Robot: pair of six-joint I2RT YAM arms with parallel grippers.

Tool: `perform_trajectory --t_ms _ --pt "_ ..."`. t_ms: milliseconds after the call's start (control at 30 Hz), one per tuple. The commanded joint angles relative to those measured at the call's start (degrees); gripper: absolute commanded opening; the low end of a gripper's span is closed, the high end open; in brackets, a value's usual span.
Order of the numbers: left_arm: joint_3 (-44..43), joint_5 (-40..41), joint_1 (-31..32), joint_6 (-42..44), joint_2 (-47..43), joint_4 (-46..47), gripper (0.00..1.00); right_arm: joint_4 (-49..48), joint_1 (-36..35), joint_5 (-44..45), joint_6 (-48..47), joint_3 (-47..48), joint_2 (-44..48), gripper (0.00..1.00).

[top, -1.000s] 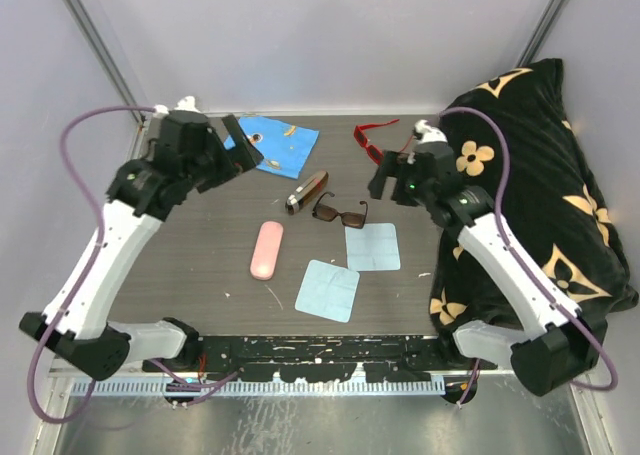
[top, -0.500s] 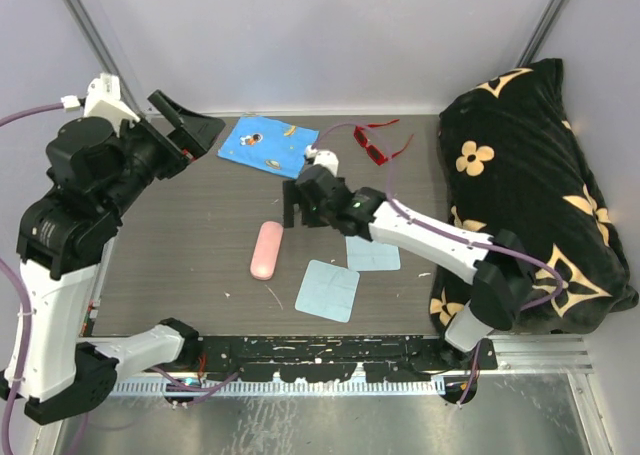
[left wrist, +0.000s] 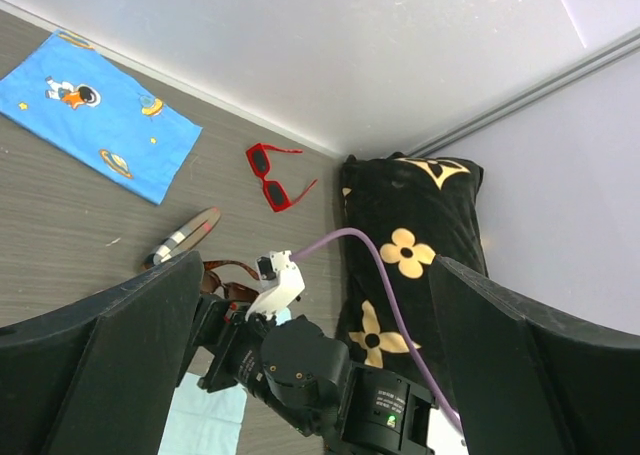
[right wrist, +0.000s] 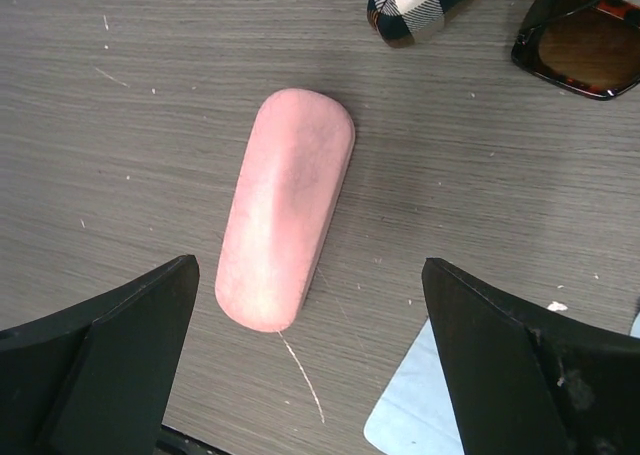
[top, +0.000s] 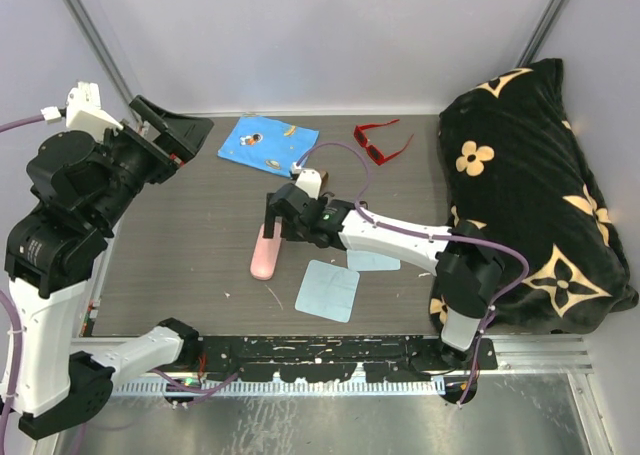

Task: Organize the sunglasses
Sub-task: Place the sunglasses case at the center of the board, then pick up the sunglasses case from the center of the board.

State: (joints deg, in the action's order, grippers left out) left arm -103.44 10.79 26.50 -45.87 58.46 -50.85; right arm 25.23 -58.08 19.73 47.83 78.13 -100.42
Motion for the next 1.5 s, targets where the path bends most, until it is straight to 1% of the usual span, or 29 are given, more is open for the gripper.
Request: perform_trajectory --t_ms 0,233,400,533,633,767,867,1000,1100,1300,1467 --pt "-1.10 1.47 -0.31 -1.01 -0.77 3.35 0.98 -1.75 -1.08 3.63 5.14 4.13 -1.33 1.00" --pt "-1.91 0.97 -0.31 -1.24 -0.81 3.35 0.98 -0.73 -1.90 3.82 7.51 7.07 -5.28 1.00" --pt "-1.40 1.28 -0.31 -1.20 -1.38 3.31 0.98 -0.21 -1.86 4.21 7.34 8.32 -7.15 1.00" --pt "-1.89 4.82 -0.27 0.57 -1.40 2.90 0.98 1.63 -1.87 5.54 8.04 9.81 -8.73 1.00" --pt "0.34 6.91 -0.30 1.94 -2.37 1.10 0.98 4.16 -1.88 6.36 8.77 12.39 -10.79 1.00" --pt "4.80 8.88 -0.31 4.63 -4.87 -0.34 0.98 5.21 -1.94 6.46 9.70 14.85 -12.78 1.00" --pt "6.77 8.65 -0.31 6.96 -6.22 -1.09 0.98 6.55 -2.03 7.44 11.83 16.10 -14.02 1.00" --pt "8.94 10.04 -0.31 7.68 -7.58 -3.24 0.98 9.97 -1.99 8.32 13.40 19.68 -17.37 1.00" --pt "10.88 9.74 -0.31 8.76 -9.03 -2.26 0.98 11.36 -1.99 7.89 14.22 21.60 -19.18 1.00" --pt "11.83 11.64 -0.31 9.69 -10.57 -1.87 0.98 13.06 -1.96 7.02 15.33 22.94 -21.33 1.00" --pt "12.41 11.30 -0.27 9.92 -10.95 -1.66 0.98 13.09 -1.94 5.30 15.12 22.70 -22.33 0.99"
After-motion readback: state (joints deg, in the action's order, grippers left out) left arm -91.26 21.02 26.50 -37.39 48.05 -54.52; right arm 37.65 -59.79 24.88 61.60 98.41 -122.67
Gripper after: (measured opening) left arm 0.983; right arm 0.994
